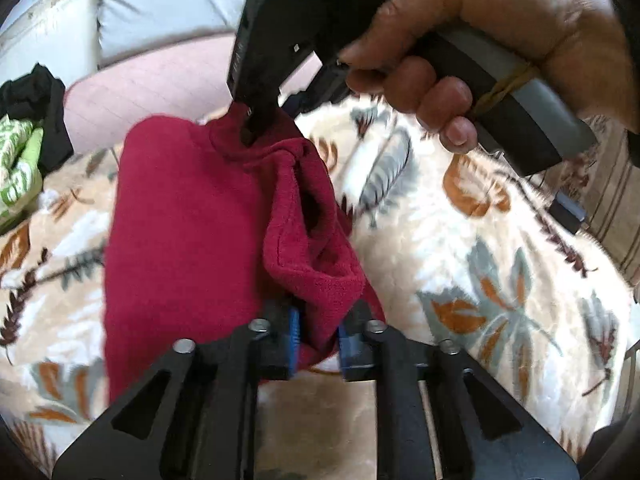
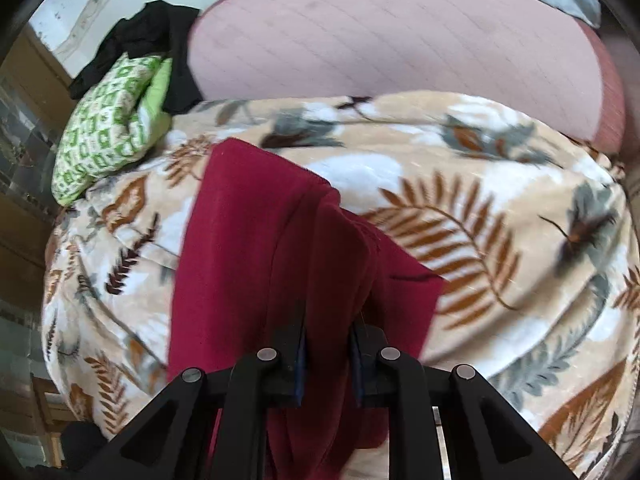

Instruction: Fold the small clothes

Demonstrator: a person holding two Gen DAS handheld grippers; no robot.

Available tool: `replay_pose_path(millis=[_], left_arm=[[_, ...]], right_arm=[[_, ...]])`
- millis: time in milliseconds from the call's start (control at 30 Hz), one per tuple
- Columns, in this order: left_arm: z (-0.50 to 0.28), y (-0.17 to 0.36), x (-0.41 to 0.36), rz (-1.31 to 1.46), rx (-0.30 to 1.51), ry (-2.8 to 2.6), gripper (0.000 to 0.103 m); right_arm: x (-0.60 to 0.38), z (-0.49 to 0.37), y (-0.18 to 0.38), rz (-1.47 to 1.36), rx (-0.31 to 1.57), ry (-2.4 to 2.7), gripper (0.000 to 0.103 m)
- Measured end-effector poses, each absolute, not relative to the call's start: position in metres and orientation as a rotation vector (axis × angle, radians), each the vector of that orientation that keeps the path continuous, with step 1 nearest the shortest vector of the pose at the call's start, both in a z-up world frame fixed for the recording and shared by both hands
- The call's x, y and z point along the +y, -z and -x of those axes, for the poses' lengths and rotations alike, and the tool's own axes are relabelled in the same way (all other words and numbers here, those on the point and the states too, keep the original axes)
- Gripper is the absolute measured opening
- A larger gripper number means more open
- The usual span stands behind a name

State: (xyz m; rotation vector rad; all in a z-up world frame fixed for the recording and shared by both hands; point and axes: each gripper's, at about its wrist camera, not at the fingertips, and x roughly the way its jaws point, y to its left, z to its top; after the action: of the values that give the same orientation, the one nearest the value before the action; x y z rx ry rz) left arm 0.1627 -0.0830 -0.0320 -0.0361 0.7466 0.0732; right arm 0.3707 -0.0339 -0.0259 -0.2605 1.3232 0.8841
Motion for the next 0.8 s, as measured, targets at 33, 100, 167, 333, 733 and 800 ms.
replay_pose_path(millis=[33,100,167,333,733,800], left_arm=[[-0.163,0.037,-0.085,0.038,0.764,-0.077,0.028],[-0.161,0.042,-0.092,0.015,0.796,-0.059,0.038],[-0.151,0.038,-0.096,0.009,0.802,-0.010,0.048],[-0.116,0.043,-0.099,0.062,0.888,0.154,0.050],[-0.050,-0.015,0.044,0.440,0.732,-0.012,0.050],[-0.062,-0.012,0.072,0.541,0.717,-0.039,0.050]], right_arm=[[-0.037,-0.372,0.031,0.259,1.315,-0.879,0.016],[-0.040,-0.370,0.043,0.251,1.272,-0.866,0.017],[-0.045,-0.369,0.056,0.219,1.277,-0.824,0.021],[-0.096,-0.366,0.046,-0.080,1.198,-0.718,0.052],[-0.190,-0.286,0.050,-0.421,0.981,-0.738,0.076],[-0.178,-0.279,0.045,-0.359,0.903,-0.783,0.076]])
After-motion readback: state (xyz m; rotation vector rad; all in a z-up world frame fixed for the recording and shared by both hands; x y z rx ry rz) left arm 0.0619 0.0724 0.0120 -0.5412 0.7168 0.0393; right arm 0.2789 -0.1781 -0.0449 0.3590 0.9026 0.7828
